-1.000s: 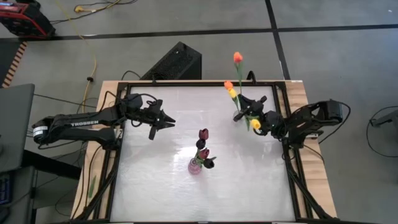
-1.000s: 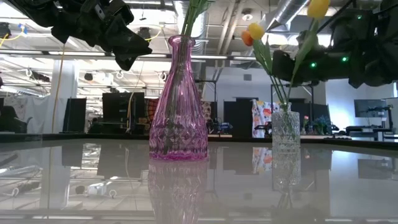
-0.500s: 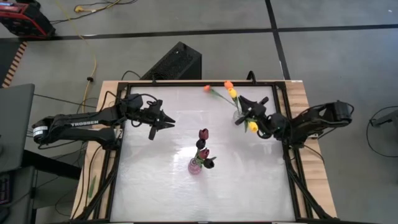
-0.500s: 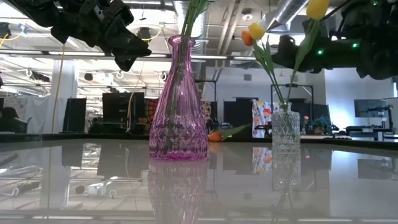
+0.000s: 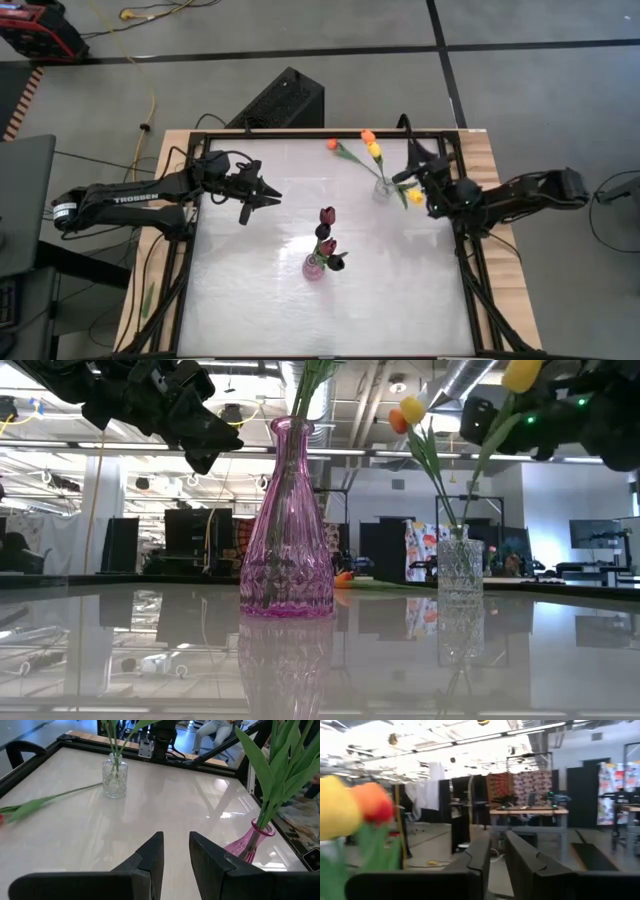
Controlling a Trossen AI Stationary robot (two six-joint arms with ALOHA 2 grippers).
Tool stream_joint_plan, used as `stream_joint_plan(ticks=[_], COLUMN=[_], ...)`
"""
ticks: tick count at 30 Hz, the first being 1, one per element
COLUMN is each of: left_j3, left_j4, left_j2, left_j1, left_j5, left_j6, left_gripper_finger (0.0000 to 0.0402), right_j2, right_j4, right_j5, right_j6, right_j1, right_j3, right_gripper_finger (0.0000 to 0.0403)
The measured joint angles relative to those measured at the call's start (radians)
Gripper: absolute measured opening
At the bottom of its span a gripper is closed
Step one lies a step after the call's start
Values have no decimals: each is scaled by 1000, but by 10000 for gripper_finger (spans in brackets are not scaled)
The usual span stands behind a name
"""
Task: Sort flowers into vase by color
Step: Put the orange flower into the transparent vase
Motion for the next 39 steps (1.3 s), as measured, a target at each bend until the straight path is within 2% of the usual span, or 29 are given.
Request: stream_joint_plan(ticks=[4,9,13,18,21,23,27,30,35,39], left_j3=[0,0,0,0,0,0,0,0,0,0], left_j4=[2,2,-2,-10,-10,-10,-10,-20,-51,-64], left_j2=[0,0,0,0,0,0,0,0,0,0], left_j1=[0,0,0,0,0,0,0,0,0,0], left_j5=[-2,-26,-26,-26,-26,-26,-26,-26,-26,-26], left_j6=[23,34,34,71,85,88,83,69,62,65], left_gripper_finger=[79,79,79,79,79,79,79,79,79,79], right_j2=[-106,-221,-277,-275,-233,-184,-48,72,259,408], right_j4=[-192,-601,-955,-1324,-1545,-1629,-1749,-1784,-1844,-1904], right_j5=[3,-37,-129,-303,-496,-635,-921,-1075,-1177,-1239], right_j6=[20,138,270,355,448,496,589,614,552,540], right_j1=[-48,-131,-213,-351,-478,-571,-758,-846,-887,-886], right_j3=[30,149,296,505,625,690,789,842,910,985], right_gripper_finger=[100,102,102,102,102,102,102,102,110,146])
